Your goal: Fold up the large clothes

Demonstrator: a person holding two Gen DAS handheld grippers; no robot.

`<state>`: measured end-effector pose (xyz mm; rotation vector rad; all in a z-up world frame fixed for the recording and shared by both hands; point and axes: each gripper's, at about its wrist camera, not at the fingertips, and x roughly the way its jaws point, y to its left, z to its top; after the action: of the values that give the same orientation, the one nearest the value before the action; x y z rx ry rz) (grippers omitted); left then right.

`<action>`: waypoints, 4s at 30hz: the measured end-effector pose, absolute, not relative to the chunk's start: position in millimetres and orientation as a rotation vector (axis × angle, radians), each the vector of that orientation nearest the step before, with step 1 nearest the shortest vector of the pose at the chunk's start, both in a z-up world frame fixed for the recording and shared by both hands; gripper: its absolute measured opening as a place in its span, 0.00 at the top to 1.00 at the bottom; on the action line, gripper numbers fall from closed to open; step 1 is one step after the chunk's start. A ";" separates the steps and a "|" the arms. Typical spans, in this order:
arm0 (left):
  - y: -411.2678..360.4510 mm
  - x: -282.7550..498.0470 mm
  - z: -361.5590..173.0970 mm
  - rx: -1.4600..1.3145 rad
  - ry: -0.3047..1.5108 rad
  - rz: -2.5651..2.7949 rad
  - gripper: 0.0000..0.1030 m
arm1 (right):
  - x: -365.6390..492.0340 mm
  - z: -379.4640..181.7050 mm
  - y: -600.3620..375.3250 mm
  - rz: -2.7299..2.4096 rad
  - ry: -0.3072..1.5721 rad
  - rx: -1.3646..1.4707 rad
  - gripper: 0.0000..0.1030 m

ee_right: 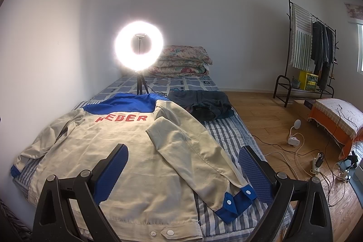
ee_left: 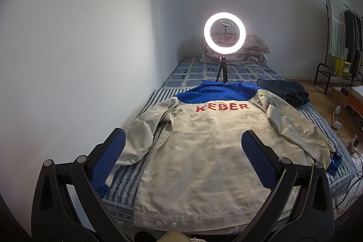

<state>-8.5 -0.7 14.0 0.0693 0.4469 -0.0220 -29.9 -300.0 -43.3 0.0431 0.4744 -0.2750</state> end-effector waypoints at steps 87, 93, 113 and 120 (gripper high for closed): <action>181.7 -18.4 -122.1 -0.119 0.712 0.176 0.63 | 266.2 -238.2 155.1 0.907 1.380 0.385 0.39; 190.1 -21.7 -125.8 -0.126 0.714 0.201 0.63 | 267.9 -269.2 184.3 0.901 1.416 0.414 0.95; 177.7 54.5 -157.1 -0.188 0.885 0.027 0.58 | 198.6 -300.7 28.3 0.674 1.341 0.301 1.00; 194.1 105.1 -202.5 -0.425 1.069 0.009 0.33 | 194.5 -310.2 15.8 0.705 1.318 0.297 1.00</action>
<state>105.1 194.1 -202.5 -0.4248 1.0694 0.0086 194.5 15.8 -310.2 0.2974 1.3179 0.7047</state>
